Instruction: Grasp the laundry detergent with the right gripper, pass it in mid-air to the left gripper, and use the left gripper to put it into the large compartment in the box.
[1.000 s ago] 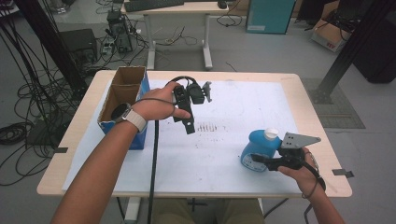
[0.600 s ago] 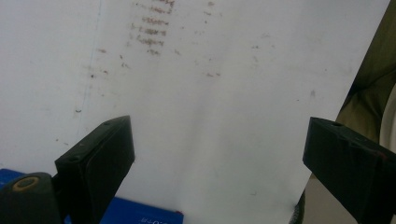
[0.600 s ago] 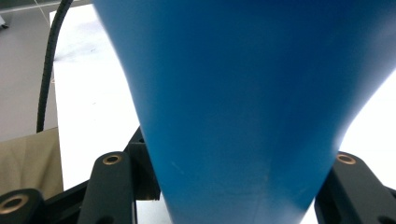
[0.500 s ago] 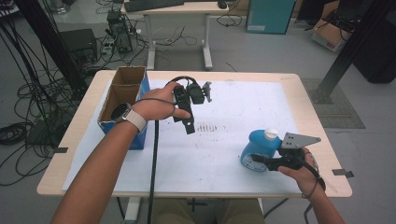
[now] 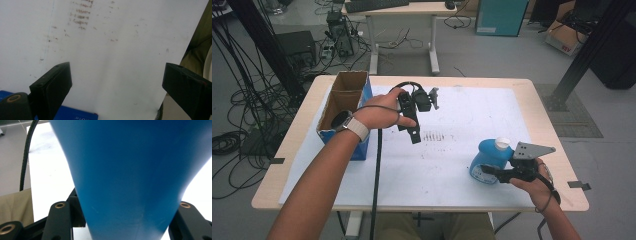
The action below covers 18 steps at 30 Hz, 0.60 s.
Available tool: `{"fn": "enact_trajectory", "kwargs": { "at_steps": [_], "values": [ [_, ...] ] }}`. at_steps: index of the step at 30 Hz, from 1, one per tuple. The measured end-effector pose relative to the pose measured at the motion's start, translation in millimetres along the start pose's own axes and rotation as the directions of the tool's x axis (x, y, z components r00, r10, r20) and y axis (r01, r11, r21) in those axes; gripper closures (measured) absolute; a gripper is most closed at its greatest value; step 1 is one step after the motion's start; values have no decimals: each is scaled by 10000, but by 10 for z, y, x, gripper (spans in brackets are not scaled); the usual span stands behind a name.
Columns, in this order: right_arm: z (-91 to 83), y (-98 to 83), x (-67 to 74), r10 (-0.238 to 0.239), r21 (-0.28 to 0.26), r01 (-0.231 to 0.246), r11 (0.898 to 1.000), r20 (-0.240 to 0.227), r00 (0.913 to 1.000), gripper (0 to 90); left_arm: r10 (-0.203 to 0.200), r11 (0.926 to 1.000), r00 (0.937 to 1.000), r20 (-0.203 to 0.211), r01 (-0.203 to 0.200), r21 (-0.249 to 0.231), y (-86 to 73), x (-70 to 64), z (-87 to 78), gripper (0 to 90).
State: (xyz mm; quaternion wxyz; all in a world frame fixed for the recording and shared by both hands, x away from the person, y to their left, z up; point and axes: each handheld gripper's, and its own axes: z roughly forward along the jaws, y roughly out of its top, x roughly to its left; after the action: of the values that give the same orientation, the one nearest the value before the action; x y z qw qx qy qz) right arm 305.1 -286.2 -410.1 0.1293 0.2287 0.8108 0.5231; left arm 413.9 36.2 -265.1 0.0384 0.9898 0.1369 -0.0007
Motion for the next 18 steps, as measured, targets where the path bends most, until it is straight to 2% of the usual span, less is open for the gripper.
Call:
{"fn": "enact_trajectory", "kwargs": {
  "at_steps": [18],
  "values": [
    [-2,0,-2,-10,44,10,10000,-28,10000,437,18,10000,10000,-4,-18,16,1,0,0,93]
  ]
}}
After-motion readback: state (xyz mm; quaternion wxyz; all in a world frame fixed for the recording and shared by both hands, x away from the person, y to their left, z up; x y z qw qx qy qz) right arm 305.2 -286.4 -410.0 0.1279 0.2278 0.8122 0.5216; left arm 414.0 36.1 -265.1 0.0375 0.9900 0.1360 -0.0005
